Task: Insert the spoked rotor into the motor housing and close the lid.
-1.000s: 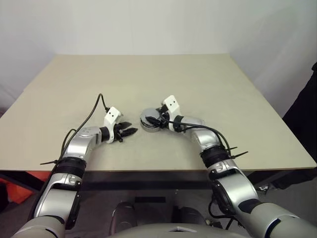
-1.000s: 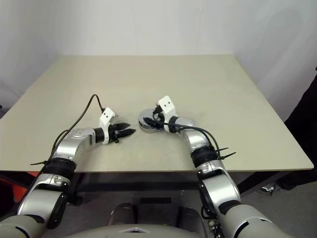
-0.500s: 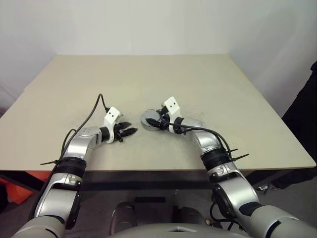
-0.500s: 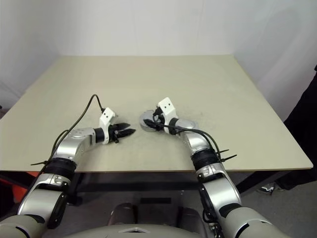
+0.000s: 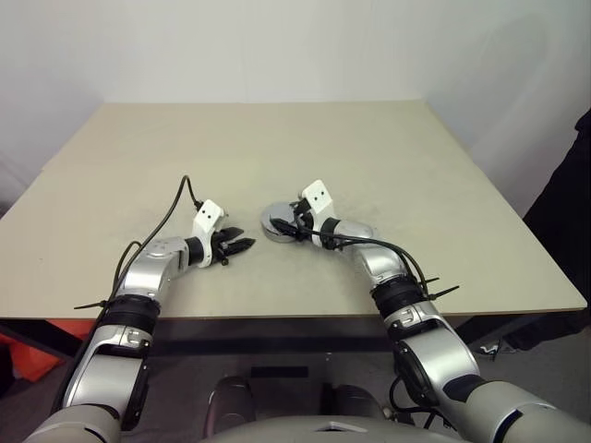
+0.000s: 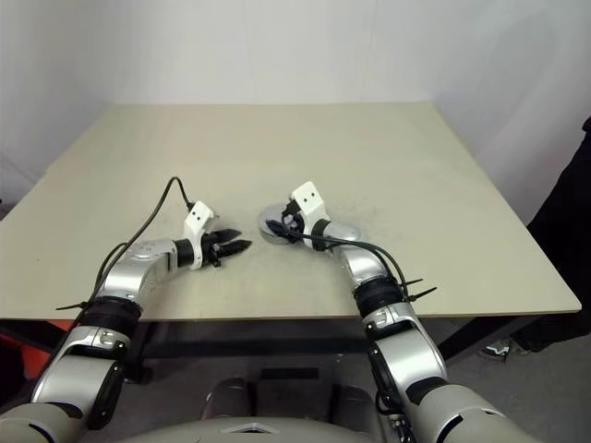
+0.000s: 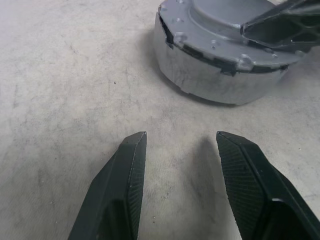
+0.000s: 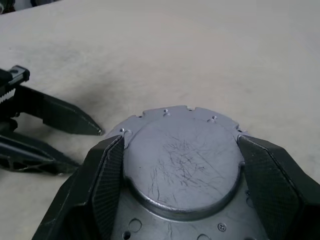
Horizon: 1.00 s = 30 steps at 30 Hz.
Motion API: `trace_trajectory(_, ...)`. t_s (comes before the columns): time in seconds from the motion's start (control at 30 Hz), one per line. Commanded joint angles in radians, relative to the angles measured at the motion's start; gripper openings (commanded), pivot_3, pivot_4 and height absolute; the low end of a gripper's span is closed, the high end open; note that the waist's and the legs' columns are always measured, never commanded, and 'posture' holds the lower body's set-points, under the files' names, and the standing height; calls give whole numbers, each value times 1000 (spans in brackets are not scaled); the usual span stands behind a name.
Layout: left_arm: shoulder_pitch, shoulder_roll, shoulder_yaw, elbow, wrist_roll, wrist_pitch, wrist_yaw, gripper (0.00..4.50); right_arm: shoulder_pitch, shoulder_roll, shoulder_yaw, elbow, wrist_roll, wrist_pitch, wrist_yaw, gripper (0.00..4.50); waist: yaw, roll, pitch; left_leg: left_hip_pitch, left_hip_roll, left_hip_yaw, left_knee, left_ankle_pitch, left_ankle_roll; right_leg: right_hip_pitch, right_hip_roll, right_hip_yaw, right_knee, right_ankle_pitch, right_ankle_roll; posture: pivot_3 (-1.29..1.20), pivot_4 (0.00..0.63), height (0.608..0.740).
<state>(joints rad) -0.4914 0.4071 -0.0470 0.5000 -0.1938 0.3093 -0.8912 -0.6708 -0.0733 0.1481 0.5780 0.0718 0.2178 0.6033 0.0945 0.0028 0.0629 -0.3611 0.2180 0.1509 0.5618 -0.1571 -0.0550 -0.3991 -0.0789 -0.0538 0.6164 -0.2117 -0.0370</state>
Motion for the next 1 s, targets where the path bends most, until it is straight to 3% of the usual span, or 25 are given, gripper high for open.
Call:
trace_trajectory(0.03,0,9,4,-5,3,2,-1,2339,-32,0,-27,-11,9,-65,-13,3142,1,0,0,0,0,0,0,0,0,0,0,0,0,0,0,0,0,740)
trace_trajectory(1.0,3,12,3,-6,5,2,-3,2339,-2,-30,25,57,-72,-75,8,3142,1,0,0,-3,0,0,0,0,0,-2,0,0,0,0,0,0,0,740)
